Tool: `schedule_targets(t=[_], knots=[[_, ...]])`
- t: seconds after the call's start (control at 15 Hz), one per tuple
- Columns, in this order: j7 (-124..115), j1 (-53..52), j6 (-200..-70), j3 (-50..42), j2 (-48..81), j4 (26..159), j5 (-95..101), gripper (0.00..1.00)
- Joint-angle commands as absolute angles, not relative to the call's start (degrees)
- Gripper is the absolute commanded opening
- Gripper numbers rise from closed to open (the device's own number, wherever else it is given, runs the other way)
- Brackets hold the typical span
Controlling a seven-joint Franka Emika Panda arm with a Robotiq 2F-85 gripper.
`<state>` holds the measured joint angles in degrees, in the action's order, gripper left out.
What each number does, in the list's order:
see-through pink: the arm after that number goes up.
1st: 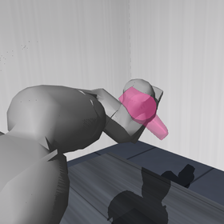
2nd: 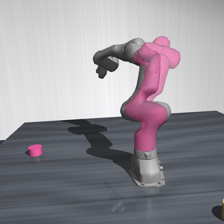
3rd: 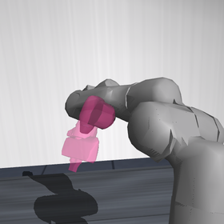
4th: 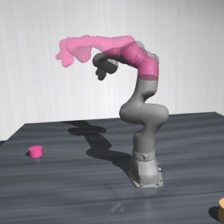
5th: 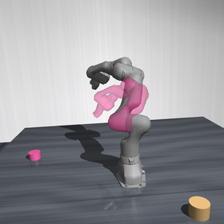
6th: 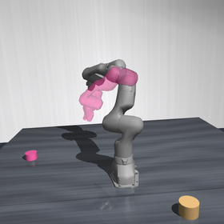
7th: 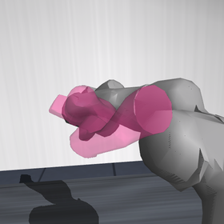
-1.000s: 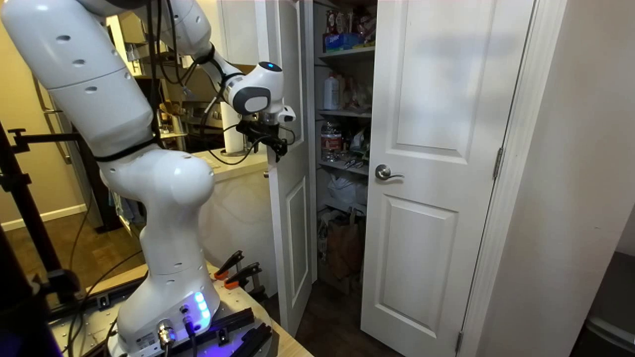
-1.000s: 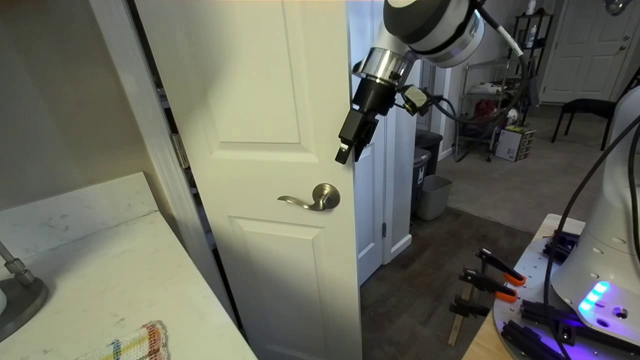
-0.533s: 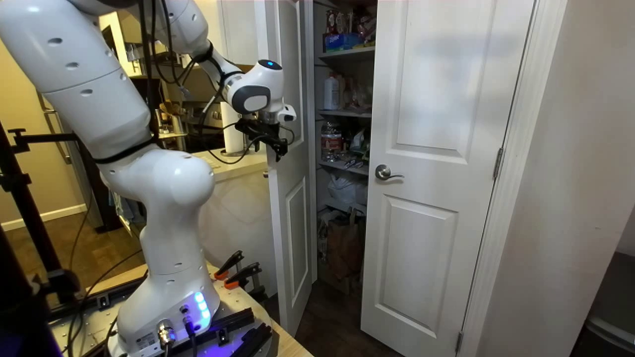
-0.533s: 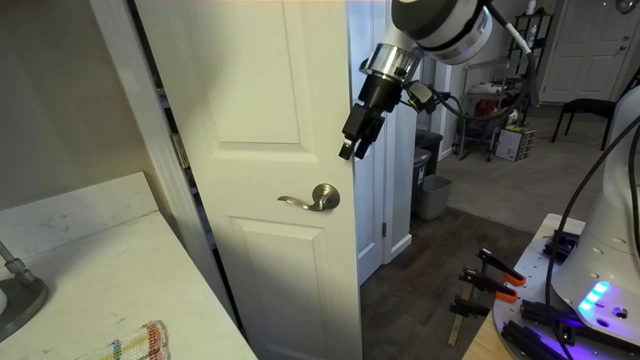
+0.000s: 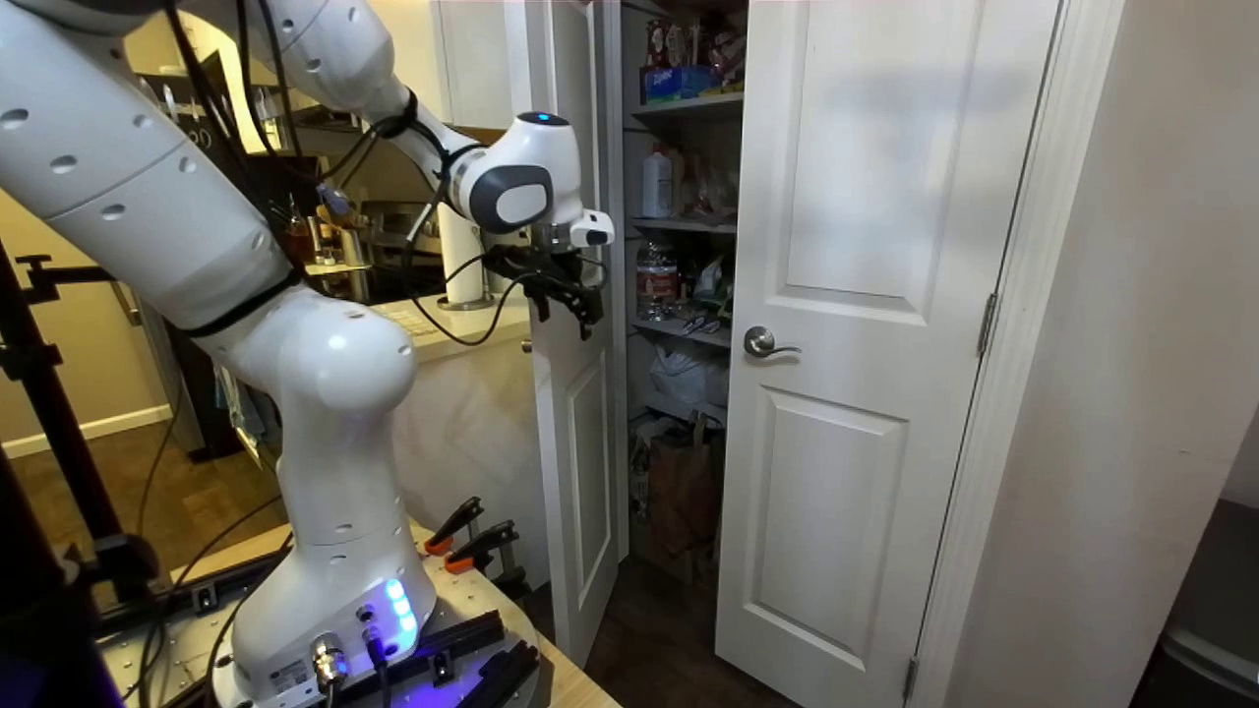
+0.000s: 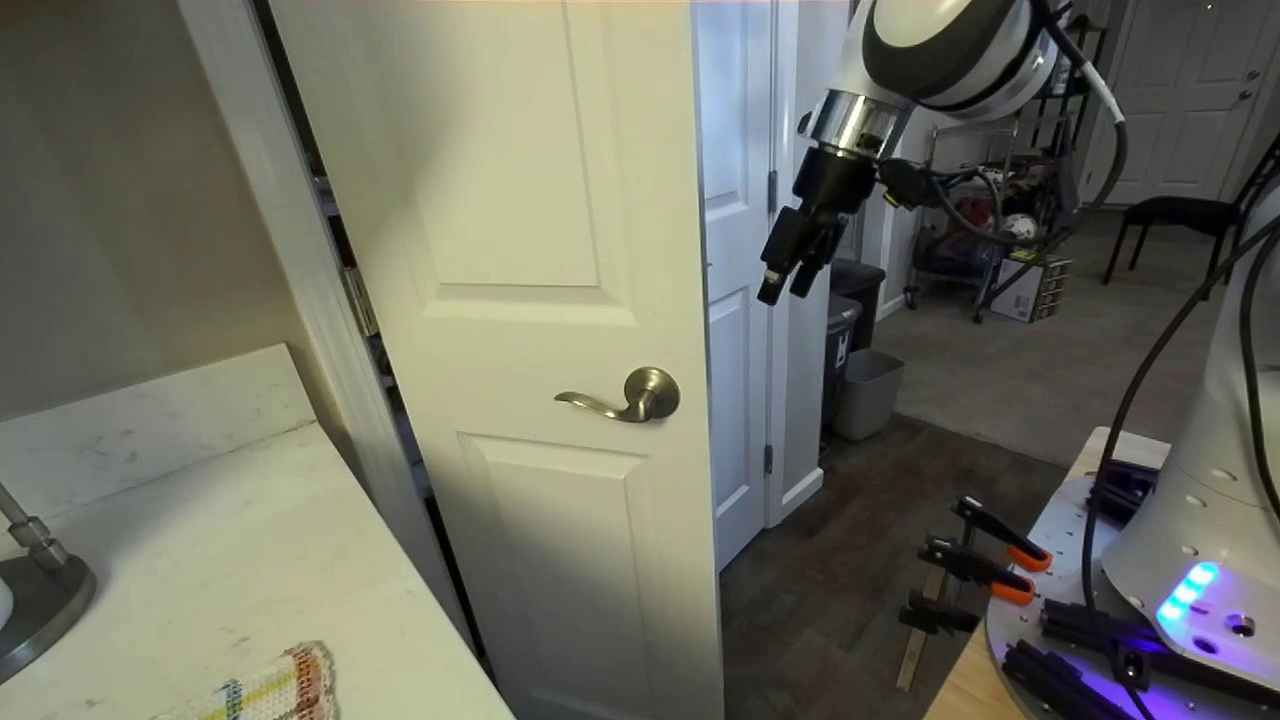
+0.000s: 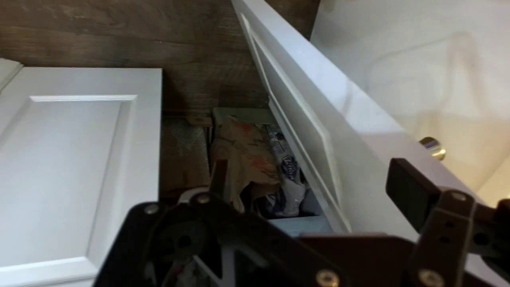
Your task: Pull open the left side of the white door
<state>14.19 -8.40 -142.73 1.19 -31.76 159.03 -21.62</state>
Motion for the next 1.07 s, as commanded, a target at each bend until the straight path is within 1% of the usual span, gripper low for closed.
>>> schedule_targets(t=[0.0,0.2,0.6,1.0], knots=[[12.89,-4.34,-143.53,-0.68,-29.86,155.73,-13.24,1.0],[14.62,-6.23,-145.45,-2.65,-24.99,150.57,-12.89,1.0],[18.41,-13.62,-148.97,-3.89,-16.01,142.22,-20.21,1.0],[26.97,-18.09,-146.73,-2.32,-13.16,137.72,-30.68,1.0]])
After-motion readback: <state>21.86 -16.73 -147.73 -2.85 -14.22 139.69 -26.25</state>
